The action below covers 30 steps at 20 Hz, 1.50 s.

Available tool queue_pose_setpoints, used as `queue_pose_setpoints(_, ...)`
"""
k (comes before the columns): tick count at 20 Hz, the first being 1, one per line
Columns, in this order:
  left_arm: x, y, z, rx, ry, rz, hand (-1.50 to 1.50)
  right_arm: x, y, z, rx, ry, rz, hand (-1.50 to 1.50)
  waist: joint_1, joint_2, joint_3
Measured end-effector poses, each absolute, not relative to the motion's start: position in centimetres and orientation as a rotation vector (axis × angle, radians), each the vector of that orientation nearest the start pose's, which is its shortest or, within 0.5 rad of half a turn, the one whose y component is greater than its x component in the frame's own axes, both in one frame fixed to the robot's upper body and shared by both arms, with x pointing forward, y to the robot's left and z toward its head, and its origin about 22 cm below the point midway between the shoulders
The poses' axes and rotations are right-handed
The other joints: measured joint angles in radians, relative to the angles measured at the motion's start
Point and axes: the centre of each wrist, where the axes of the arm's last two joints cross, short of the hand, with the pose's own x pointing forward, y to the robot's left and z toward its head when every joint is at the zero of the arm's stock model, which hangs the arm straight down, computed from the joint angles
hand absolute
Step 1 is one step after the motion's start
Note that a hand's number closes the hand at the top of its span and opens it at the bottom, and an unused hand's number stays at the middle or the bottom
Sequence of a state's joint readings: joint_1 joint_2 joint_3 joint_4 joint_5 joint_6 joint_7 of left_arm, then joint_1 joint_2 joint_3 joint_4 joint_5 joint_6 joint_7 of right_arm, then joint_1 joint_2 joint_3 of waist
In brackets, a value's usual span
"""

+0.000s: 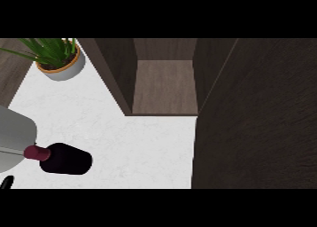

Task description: Pick up the wine, place it into the cabinet and close the cabinet

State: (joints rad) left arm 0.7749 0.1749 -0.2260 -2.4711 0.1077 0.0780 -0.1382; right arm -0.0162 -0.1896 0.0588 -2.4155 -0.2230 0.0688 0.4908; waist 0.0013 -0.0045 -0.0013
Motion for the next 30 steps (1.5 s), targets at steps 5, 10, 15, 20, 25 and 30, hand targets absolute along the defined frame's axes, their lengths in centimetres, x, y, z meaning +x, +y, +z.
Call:
queue_pose_setpoints(5, 7.3, 25.4, 10.4, 0.049, -1.834, 0.102, -1.50, 16.2, -22.8, 19.3, 0.197, -1.907, 0.285, -1.50, -0.003, 0.000, 0.000)
queue_pose_setpoints(10, 8.1, 27.2, 9.3, -0.027, -1.814, 0.157, -1.50, 16.0, -22.6, 19.0, 0.210, -1.894, 0.281, -1.50, -0.005, 0.001, 0.000)
queue_pose_setpoints(15, 9.2, 28.9, 7.7, -0.065, -1.799, 0.195, -1.50, 16.0, -22.7, 19.3, 0.199, -1.883, 0.293, -1.50, -0.007, 0.001, 0.001)
queue_pose_setpoints(20, 10.2, 30.1, 5.5, -0.069, -1.790, 0.217, -1.50, 15.8, -22.6, 19.1, 0.202, -1.879, 0.299, -1.50, -0.007, 0.001, 0.001)
queue_pose_setpoints(25, 10.9, 31.4, 3.2, -0.022, -1.800, 0.243, -1.50, 16.0, -22.7, 19.3, 0.193, -1.893, 0.293, -1.50, -0.005, 0.002, 0.001)
queue_pose_setpoints(30, 11.1, 32.2, 1.1, -0.012, -1.795, 0.245, -1.50, 16.1, -23.0, 19.8, 0.169, -1.882, 0.300, -1.50, -0.006, 0.002, 0.001)
